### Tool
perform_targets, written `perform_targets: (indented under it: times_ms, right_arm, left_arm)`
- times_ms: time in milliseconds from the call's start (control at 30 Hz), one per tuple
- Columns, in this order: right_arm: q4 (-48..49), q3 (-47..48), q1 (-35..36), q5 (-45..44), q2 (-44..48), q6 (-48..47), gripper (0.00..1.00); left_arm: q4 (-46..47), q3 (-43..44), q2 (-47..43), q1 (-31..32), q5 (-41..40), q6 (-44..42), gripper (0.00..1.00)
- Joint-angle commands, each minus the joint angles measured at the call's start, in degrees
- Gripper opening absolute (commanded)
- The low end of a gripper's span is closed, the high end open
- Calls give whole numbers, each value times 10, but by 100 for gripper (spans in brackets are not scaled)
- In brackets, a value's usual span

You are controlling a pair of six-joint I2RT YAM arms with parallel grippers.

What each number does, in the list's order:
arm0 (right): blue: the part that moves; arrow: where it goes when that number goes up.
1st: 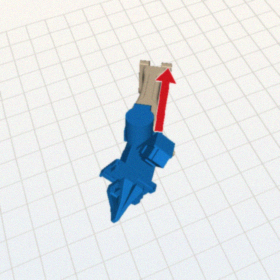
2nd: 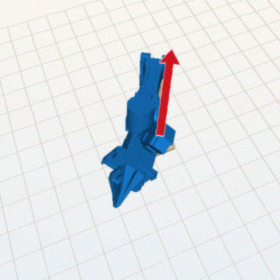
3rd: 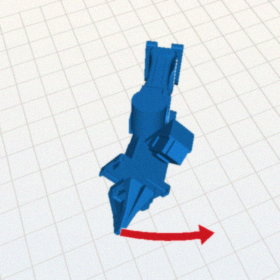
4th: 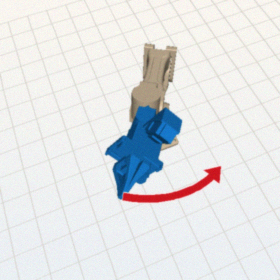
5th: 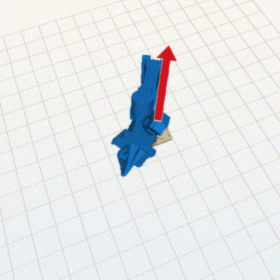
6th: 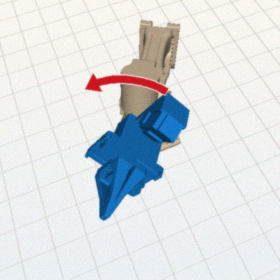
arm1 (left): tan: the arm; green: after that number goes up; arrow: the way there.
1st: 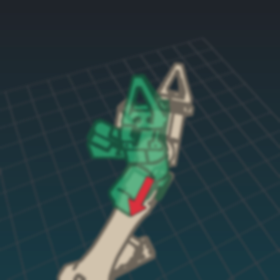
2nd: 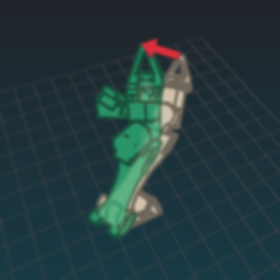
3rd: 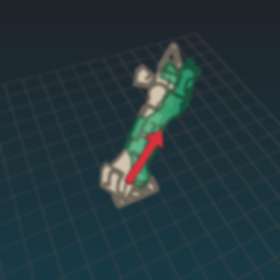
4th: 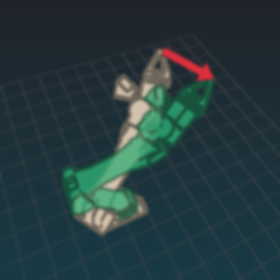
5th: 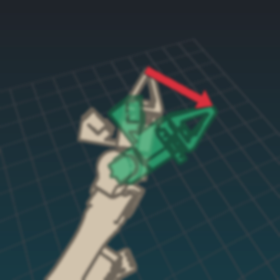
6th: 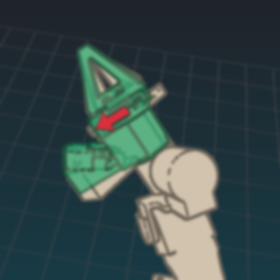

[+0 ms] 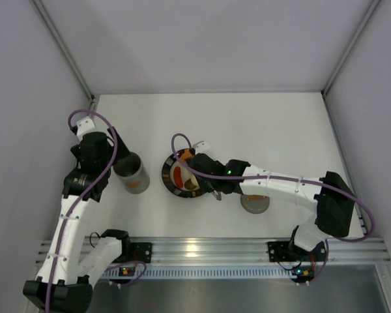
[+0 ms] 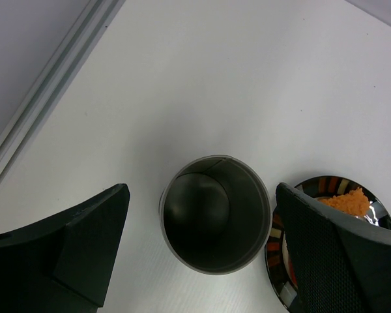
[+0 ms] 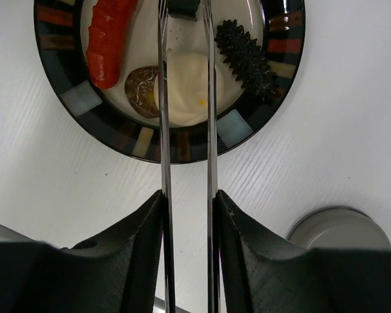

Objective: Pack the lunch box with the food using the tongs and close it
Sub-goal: Pick up the fake food from the plate.

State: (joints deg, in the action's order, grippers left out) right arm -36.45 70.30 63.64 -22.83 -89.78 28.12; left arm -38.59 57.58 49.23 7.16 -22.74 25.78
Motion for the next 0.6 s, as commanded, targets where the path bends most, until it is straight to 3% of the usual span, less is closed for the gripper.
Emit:
perform_targets:
  times_ms: [0,233,567]
  right_arm:
    - [6,29,10,-8,-4,0,34]
    - [4,36,11,-6,9,-6,22]
    - [-22,107,10,-16,34,-44,17]
  left_arm:
    - [28,-3,-5,-3,2,-5,99]
    - [29,-4,-5,-3,7,-2,99]
    - [29,-2,-4,-3,2,0,99]
